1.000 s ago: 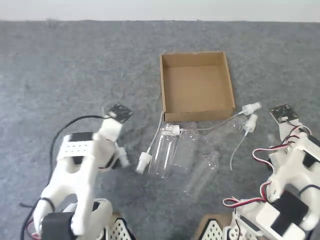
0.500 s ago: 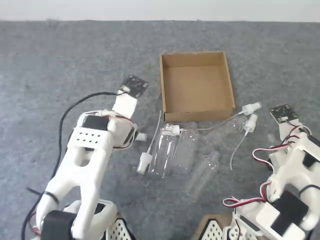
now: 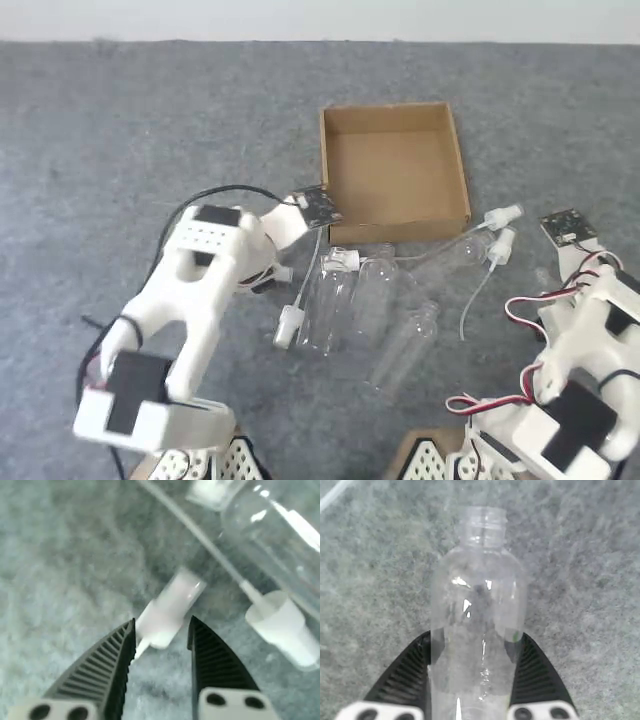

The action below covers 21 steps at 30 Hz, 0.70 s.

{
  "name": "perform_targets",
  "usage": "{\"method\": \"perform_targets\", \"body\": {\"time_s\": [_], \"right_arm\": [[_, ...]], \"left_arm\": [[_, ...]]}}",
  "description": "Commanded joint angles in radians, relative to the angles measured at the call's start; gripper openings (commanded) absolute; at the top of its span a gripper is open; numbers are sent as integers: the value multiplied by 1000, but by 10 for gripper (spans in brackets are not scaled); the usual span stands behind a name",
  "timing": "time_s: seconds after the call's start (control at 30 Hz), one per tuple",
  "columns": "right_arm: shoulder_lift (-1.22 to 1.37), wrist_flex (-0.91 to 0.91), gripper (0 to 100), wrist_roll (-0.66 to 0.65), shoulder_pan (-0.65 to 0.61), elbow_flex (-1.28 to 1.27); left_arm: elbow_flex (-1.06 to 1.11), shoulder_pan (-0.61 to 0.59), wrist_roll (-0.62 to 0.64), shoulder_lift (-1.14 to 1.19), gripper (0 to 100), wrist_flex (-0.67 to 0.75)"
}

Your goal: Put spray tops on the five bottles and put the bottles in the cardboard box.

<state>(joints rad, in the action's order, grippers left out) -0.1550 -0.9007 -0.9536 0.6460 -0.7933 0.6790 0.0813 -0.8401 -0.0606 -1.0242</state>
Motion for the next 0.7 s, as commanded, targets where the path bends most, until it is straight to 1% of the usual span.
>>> {"method": "perform_targets", "body": {"time_s": [0.0, 0.07, 0.13, 0.23, 0.3, 0.37, 0.43, 0.57, 0.67], "right_arm": [[-61, -12, 9, -12, 10, -2], [-61, -12, 9, -12, 10, -2], [-61, -12, 9, -12, 10, -2], [-61, -12, 9, -12, 12, -2], [-61, -12, 9, -12, 12, -2], [-61, -12, 9, -12, 12, -2], [-61, -12, 9, -12, 12, -3], [-62, -12, 10, -12, 18, -26], [-62, -10, 10, -8, 21, -32]], "left_arm": [[-87, 63, -14, 71, 160, 15], [-97, 75, -12, 110, 159, 20], [-99, 74, -5, 150, 156, 61], [-102, 35, 46, 190, 142, 103], [-104, 17, 74, 190, 96, 104], [-104, 0, 133, 169, 36, 101], [-104, -25, 255, 135, 9, 91], [-105, -55, 559, 75, 34, 2], [-97, -57, 664, 69, 67, -14]]}}
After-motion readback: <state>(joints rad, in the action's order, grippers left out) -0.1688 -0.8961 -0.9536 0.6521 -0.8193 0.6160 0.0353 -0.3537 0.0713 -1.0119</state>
